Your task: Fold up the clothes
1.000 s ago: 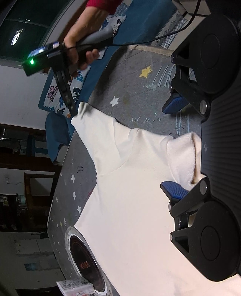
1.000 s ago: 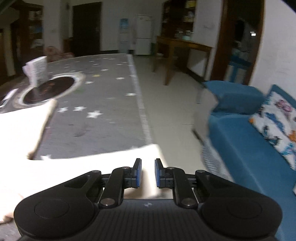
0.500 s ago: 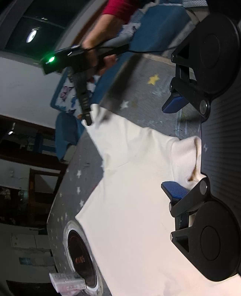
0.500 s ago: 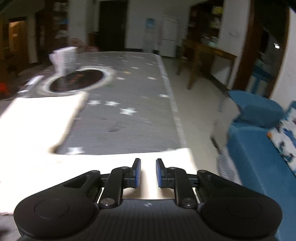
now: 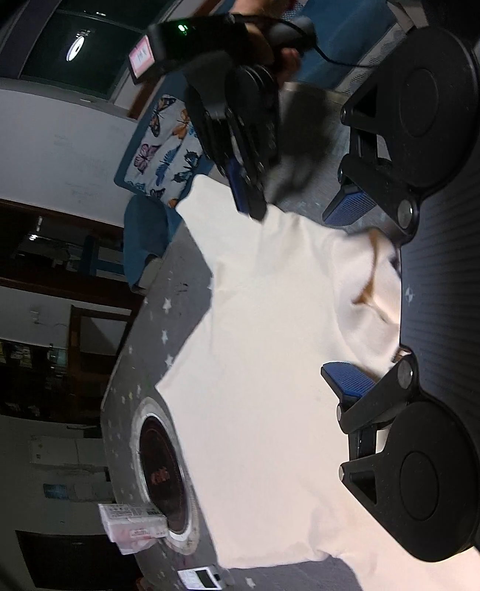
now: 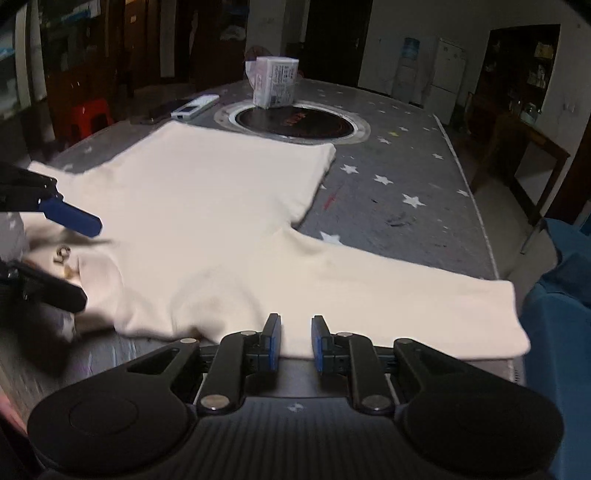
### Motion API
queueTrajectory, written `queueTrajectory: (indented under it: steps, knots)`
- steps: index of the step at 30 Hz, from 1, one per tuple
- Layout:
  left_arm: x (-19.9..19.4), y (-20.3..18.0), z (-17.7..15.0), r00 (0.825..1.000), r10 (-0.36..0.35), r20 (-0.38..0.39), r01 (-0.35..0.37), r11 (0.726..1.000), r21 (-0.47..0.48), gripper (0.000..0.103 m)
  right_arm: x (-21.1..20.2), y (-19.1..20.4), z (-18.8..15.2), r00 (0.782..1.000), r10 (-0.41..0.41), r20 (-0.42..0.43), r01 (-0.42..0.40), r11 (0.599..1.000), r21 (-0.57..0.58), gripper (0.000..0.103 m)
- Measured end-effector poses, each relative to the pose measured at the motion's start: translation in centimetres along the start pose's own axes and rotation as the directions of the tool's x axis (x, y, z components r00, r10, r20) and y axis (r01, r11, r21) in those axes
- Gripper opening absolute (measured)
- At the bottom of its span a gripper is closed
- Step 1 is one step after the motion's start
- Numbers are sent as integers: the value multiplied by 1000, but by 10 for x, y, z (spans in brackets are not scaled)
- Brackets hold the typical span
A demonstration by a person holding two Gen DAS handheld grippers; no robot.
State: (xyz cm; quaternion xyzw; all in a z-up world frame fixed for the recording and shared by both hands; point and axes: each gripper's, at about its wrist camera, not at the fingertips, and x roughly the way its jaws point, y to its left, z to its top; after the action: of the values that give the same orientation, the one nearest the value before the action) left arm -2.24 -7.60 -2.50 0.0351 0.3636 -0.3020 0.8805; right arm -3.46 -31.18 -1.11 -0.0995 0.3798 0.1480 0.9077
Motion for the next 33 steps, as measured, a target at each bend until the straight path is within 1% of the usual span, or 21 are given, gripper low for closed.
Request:
queueTrajectory:
  steps: [6, 9, 13, 16, 21, 24, 27, 31, 33]
  knots:
    - [1, 1, -5, 1000, 5, -17, -5, 1000, 2, 83, -9, 6, 0, 1000, -8, 10, 8, 1000, -21, 18]
    - [-1, 2, -5, 1000, 14, -23, -14, 1000, -1, 83, 3, 15, 3, 999, 32, 3, -31, 999, -22, 18]
    - [-11, 5, 2, 1000, 17, 7, -17, 1000, -5, 83, 0, 24, -6, 999, 38, -4, -38, 997, -68, 18]
    - [-11, 4, 12, 1000, 0, 30, 0, 1000, -7, 84, -10, 20, -12, 1000, 23, -10, -23, 997, -70, 18]
    - [8, -8, 25, 1000, -15, 14, 15, 1000, 14, 83, -20, -14, -18, 999, -37, -8, 38, 998, 57, 18]
    - [24, -16, 31, 1000, -18, -13, 19, 999, 35, 83, -19, -46, -20, 992, -123, -14, 124, 980, 156, 18]
    - [36, -21, 39, 999, -15, -31, 17, 999, 38, 83, -17, -80, -22, 980, -196, -21, 195, 944, 266, 21]
    - [46, -24, 46, 999, -6, -35, 7, 1000, 29, 83, -15, -120, -29, 967, -253, -36, 246, 881, 404, 21]
    - [49, -24, 48, 999, -8, -40, 8, 1000, 22, 83, -11, -137, -35, 965, -258, -46, 248, 846, 473, 21]
